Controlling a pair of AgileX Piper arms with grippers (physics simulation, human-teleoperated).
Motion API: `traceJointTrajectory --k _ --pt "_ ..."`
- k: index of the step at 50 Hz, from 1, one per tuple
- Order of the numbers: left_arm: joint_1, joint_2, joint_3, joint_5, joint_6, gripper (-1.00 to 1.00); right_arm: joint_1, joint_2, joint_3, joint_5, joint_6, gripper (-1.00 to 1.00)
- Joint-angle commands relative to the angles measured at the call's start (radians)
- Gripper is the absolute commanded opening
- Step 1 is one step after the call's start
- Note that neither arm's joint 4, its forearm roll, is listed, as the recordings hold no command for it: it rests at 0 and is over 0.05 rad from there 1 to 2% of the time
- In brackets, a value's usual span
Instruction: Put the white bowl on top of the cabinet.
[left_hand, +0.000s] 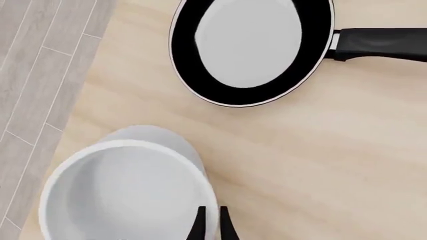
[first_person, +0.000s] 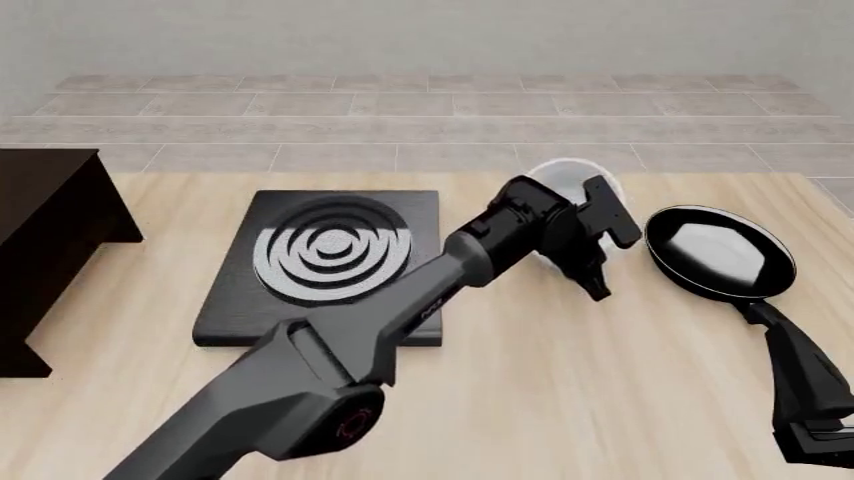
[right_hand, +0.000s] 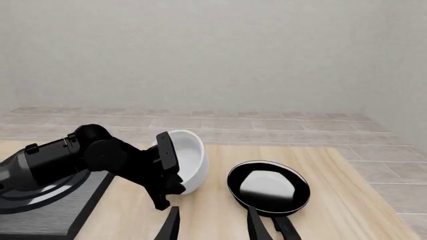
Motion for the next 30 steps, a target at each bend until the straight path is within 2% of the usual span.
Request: traceJointTrajectory --k 1,3,5,11,13,17,30 --pt "0.035 0.066 -0.017 -0.036 0.048 -1.0 0.0 0.0 -0.001 0.002 0.0 1.0" --pt "0.064 0.046 -0.02 -0.079 0.084 -1.0 0.0 0.0 0.002 -0.003 0.0 1.0" --pt "0.064 0.037 -0.019 -0.078 0.085 -1.0 0.0 0.0 0.002 -0.003 0.0 1.0" --pt "0.099 -0.02 -0.02 -0.185 0.117 -1.0 0.0 0.0 0.002 -0.002 0.0 1.0" --pt "0.1 -0.026 -0.019 -0.191 0.124 -1.0 0.0 0.0 0.001 -0.001 0.0 1.0" --pt "0.114 -0.057 -0.018 -0.23 0.185 -1.0 0.0 0.0 0.0 0.0 0.0 1.0" --pt "0.133 -0.115 -0.018 -0.318 0.218 -1.0 0.0 0.0 0.001 -0.001 0.0 1.0"
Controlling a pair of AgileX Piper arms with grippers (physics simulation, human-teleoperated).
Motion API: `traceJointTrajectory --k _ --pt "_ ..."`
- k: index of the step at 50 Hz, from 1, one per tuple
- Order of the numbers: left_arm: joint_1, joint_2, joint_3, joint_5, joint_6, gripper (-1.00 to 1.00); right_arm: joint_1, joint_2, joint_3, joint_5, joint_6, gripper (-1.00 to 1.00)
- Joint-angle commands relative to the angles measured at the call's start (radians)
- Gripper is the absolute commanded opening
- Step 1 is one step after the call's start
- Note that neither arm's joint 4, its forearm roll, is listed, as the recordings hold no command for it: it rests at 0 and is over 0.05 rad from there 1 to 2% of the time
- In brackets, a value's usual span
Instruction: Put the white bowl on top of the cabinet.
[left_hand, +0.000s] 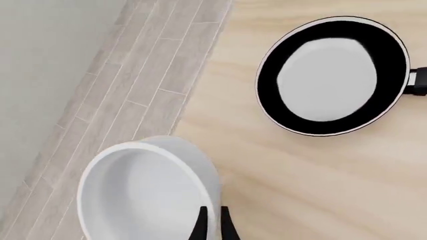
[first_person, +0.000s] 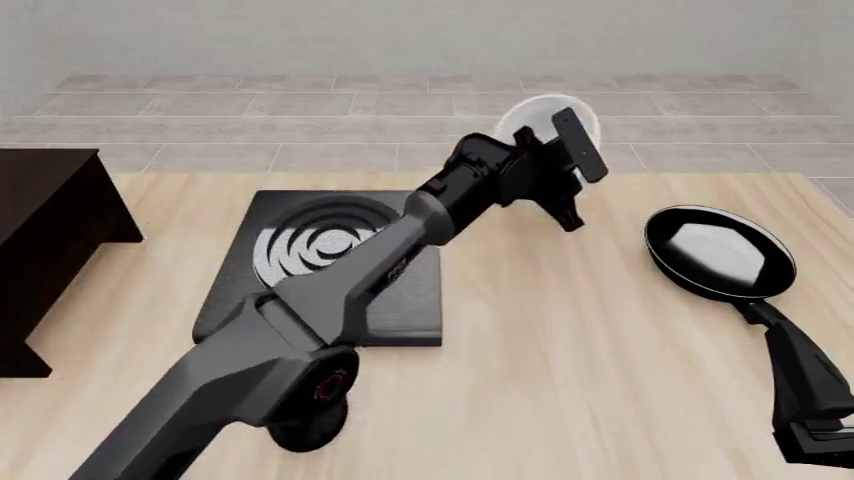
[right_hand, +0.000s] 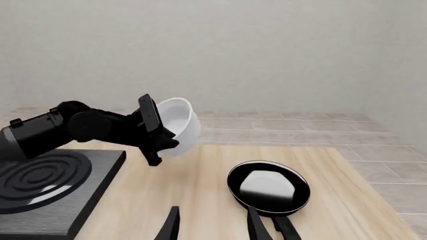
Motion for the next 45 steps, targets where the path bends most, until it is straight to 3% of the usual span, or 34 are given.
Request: traceJointTrajectory --k 1,18,45 --pt "0.025 -0.066 -0.012 -0.085 0.048 -1.0 0.0 0.0 0.0 0.0 0.0 1.0" --pt "0.067 -0.128 -0.012 -0.124 -0.023 -1.0 0.0 0.0 -0.001 0.001 0.0 1.0" --pt "0.087 -0.248 -0.012 -0.061 -0.116 -1.0 0.0 0.0 -0.001 0.001 0.0 1.0"
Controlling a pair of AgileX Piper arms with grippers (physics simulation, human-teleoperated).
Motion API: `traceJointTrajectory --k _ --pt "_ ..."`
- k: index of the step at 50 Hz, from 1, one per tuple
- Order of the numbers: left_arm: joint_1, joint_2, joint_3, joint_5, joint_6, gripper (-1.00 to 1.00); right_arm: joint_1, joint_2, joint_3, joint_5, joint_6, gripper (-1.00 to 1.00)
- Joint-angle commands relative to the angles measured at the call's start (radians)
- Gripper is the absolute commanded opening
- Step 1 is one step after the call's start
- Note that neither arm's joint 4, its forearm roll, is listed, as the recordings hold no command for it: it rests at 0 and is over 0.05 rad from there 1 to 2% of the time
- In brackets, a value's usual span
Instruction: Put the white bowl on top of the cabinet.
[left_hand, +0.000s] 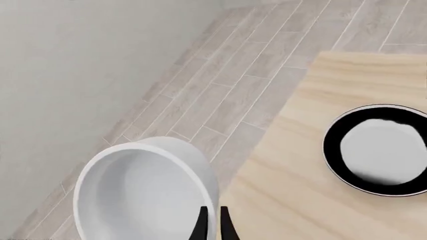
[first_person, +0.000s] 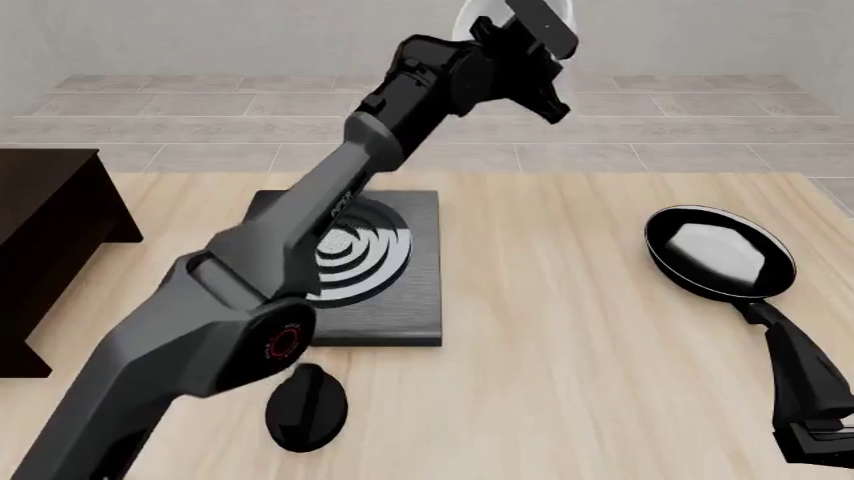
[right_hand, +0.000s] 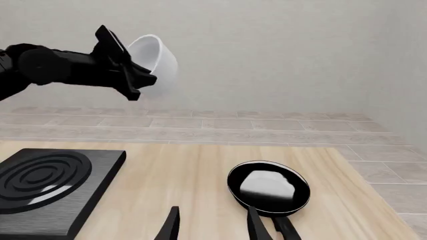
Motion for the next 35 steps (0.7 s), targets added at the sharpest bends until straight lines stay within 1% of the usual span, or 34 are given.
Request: traceJointTrajectory --k 1,7,8,9,10,11,12,14,15,16,17,19,20,23,26,29,33,35 --pt "0.005 -0.058 -0.015 0.013 -0.028 -1.0 0.0 0.0 0.0 0.0 0.0 1.0" --pt "0.006 -0.066 -0.015 0.031 -0.05 -1.0 0.0 0.0 0.0 0.0 0.0 1.0" --pt "-0.007 -0.102 -0.014 0.089 -0.038 -1.0 0.0 0.0 0.0 0.0 0.0 1.0" --pt "-0.036 -0.174 -0.011 0.157 -0.053 -1.0 0.0 0.0 0.0 0.0 0.0 1.0" --pt "-0.048 -0.517 0.389 -0.195 -0.061 -1.0 0.0 0.0 0.0 0.0 0.0 1.0" --pt "-0.05 -0.652 0.789 -0.36 -0.071 -1.0 0.0 0.0 0.0 0.0 0.0 1.0" --pt "-0.049 -0.625 0.934 -0.345 -0.068 -1.0 0.0 0.0 0.0 0.0 0.0 1.0" --pt "-0.045 -0.669 1.031 -0.418 -0.071 -1.0 0.0 0.0 0.0 0.0 0.0 1.0" --pt "-0.045 -0.678 1.047 -0.426 -0.076 -1.0 0.0 0.0 0.0 0.0 0.0 1.0" --pt "-0.046 -0.711 1.102 -0.479 -0.062 -1.0 0.0 0.0 0.0 0.0 0.0 1.0" --pt "-0.043 -0.731 1.14 -0.509 -0.078 -1.0 0.0 0.0 0.0 0.001 0.0 1.0" --pt "-0.042 -0.761 1.194 -0.551 -0.09 -1.0 0.0 0.0 0.0 0.0 0.0 1.0" --pt "-0.035 -0.784 1.236 -0.594 -0.085 -1.0 0.0 0.0 0.0 0.0 0.0 1.0" --pt "-0.013 -0.838 1.311 -0.66 -0.13 -1.0 0.0 0.0 0.0 0.0 0.0 1.0" --pt "-0.015 -0.873 1.381 -0.701 -0.116 -1.0 0.0 0.0 0.0 0.0 0.0 1.0" --pt "-0.005 -0.893 1.416 -0.719 -0.114 -1.0 0.0 0.0 0.0 0.0 0.0 1.0" --pt "0.02 -0.912 1.424 -0.714 -0.12 -1.0 0.0 0.0 0.0 0.0 0.0 1.0" --pt "0.029 -0.926 1.423 -0.695 -0.121 -1.0 0.0 0.0 0.0 0.0 0.0 1.0"
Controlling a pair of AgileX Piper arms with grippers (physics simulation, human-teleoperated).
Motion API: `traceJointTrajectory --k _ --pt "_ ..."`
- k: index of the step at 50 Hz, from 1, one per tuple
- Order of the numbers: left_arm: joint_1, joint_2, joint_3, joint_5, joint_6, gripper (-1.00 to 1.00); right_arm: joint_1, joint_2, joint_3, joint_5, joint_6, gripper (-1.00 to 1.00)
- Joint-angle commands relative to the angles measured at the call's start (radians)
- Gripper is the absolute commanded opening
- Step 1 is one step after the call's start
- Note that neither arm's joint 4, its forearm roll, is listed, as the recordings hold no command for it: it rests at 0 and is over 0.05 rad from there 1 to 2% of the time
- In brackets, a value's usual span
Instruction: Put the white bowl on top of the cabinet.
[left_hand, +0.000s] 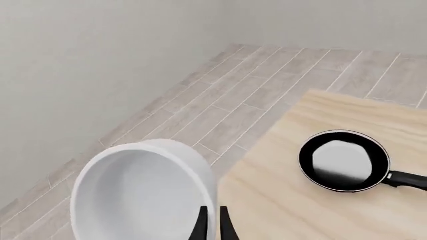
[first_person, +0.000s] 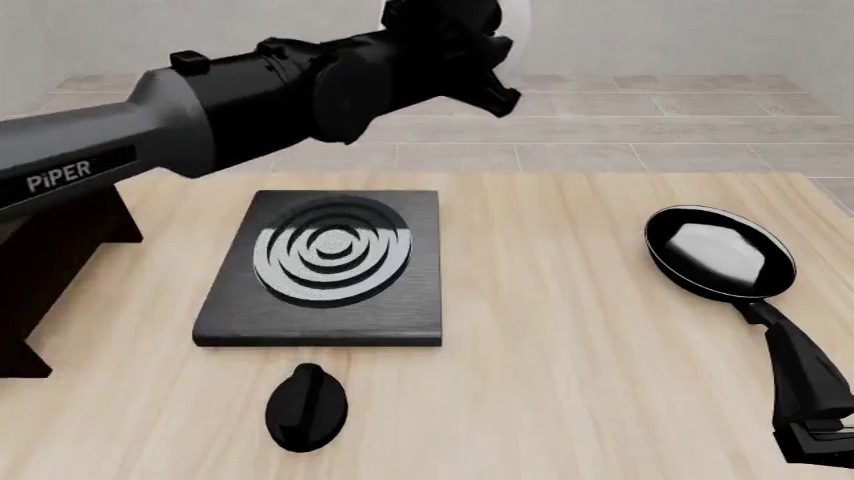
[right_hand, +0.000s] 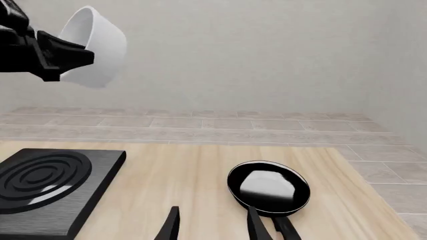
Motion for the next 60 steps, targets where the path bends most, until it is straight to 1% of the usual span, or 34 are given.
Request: traceJointTrajectory --k 1,6,11,13,18,20,22,27,28,29,30,31,32,38,39,41,43,45,47,49,51,57,60 --pt "0.04 -0.15 0.18 -0.084 -0.018 -1.0 0.0 0.0 0.0 0.0 0.0 1.0" --pt "0.054 -0.165 0.19 -0.057 -0.008 -1.0 0.0 0.0 0.0 0.0 0.0 1.0" --pt "0.091 -0.182 0.185 0.009 0.005 -1.0 0.0 0.0 0.0 0.0 0.0 1.0" --pt "0.098 -0.187 0.196 0.008 0.008 -1.0 0.0 0.0 0.0 0.0 0.0 1.0" --pt "0.114 -0.211 0.204 0.052 0.026 -1.0 0.0 0.0 0.0 0.0 0.0 1.0" --pt "0.135 -0.221 0.211 0.058 0.022 -1.0 0.0 0.0 0.0 0.0 0.0 1.0" --pt "0.155 -0.228 0.219 0.072 0.044 -1.0 0.0 0.0 0.0 0.0 0.0 1.0" --pt "0.204 -0.26 0.212 0.116 0.035 -1.0 0.0 0.0 0.0 0.0 0.0 1.0" --pt "0.207 -0.266 0.203 0.131 0.019 -1.0 0.0 0.0 0.0 0.0 0.0 1.0" --pt "0.207 -0.266 0.203 0.131 0.019 -1.0 0.0 0.0 0.0 0.0 0.0 1.0" --pt "0.214 -0.275 0.19 0.158 -0.013 -1.0 0.0 0.0 0.0 0.0 0.0 1.0" --pt "0.221 -0.276 0.19 0.165 -0.009 -1.0 0.0 0.0 0.0 0.0 0.0 1.0" --pt "0.23 -0.278 0.195 0.178 0.011 -1.0 0.0 0.0 0.0 0.0 0.0 1.0" --pt "0.271 -0.29 0.158 0.263 0.027 -1.0 0.0 0.0 0.0 0.0 0.0 1.0" --pt "0.277 -0.294 0.152 0.275 0.022 -1.0 0.0 0.0 0.0 0.0 0.0 1.0" --pt "0.28 -0.297 0.131 0.309 -0.021 -1.0 0.0 0.0 0.0 0.0 0.0 1.0" --pt "0.279 -0.299 0.138 0.322 -0.028 -1.0 0.0 0.0 0.0 0.0 0.0 1.0" --pt "0.288 -0.304 0.15 0.338 -0.004 -1.0 0.0 0.0 0.0 0.0 0.0 1.0" --pt "0.311 -0.308 0.132 0.378 0.009 -1.0 0.0 0.0 0.0 0.0 0.0 1.0" --pt "0.317 -0.309 0.134 0.38 0.015 -1.0 0.0 0.0 0.0 0.0 0.0 1.0" --pt "0.326 -0.316 0.133 0.408 0.027 -1.0 0.0 0.0 0.0 0.0 0.0 1.0" --pt "0.375 -0.308 0.078 0.485 0.031 -1.0 0.0 0.0 0.0 0.0 0.0 1.0" --pt "0.388 -0.302 0.065 0.514 0.033 -1.0 0.0 0.0 0.0 0.0 0.0 1.0"
